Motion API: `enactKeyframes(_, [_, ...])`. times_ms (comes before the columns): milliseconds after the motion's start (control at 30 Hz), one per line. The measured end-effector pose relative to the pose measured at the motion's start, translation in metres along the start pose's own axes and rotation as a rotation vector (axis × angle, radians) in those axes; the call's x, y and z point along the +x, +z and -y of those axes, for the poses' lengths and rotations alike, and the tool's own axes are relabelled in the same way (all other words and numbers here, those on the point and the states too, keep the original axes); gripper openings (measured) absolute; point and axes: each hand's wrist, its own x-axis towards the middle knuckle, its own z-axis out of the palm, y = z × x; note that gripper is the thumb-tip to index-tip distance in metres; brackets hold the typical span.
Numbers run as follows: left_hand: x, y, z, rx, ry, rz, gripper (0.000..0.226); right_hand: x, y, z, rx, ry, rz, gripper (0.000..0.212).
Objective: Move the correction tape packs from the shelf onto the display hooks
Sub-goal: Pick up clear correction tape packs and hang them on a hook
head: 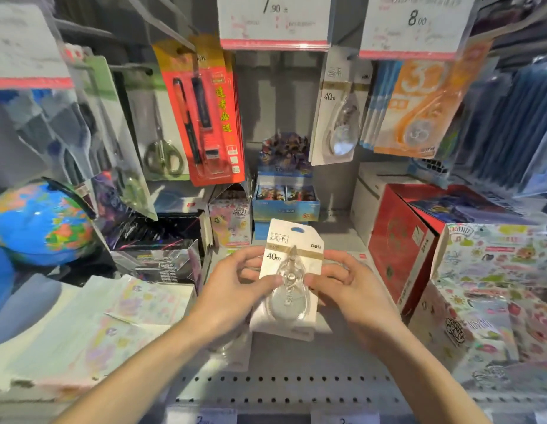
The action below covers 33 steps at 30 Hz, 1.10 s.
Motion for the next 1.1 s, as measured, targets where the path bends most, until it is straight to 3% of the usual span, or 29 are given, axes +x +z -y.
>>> enactKeyframes(267, [-0.018, -0.069, -0.002, 0.033, 0.066, -0.01, 0.068, 0.008, 0.065, 0.008, -0.011, -0.137, 0.119, 0.033])
enactKeyframes(467, [-0.019, -0.111, 0.008, 0.066, 0.102, -0.038, 0.061, 0.01, 0.095, 0.007, -0.116, -0.114, 0.163, 0.028])
enactKeyframes(567, [-0.018, -0.128, 0.012, 0.112, 0.122, -0.054, 0.051, 0.01, 0.094, 0.005, -0.266, -0.114, 0.121, 0.029])
enactKeyframes(700, [-0.016, -0.133, 0.019, 0.155, 0.109, -0.052, 0.047, 0.008, 0.091, -0.019, -0.693, -0.138, 0.06, 0.029])
enactKeyframes(867, [-0.014, -0.134, 0.025, 0.152, 0.097, -0.073, 0.042, 0.002, 0.089, -0.052, -1.015, 0.003, 0.081, 0.068])
enactKeyframes(967, [-0.013, -0.134, 0.026, 0.13, 0.077, -0.065, 0.039, 0.0, 0.098, -0.054, -0.948, 0.081, 0.114, 0.094])
enactKeyframes(1100, [-0.014, -0.134, 0.026, 0.118, 0.071, -0.057, 0.037, 0.003, 0.102, -0.05, -0.765, 0.163, 0.095, 0.092])
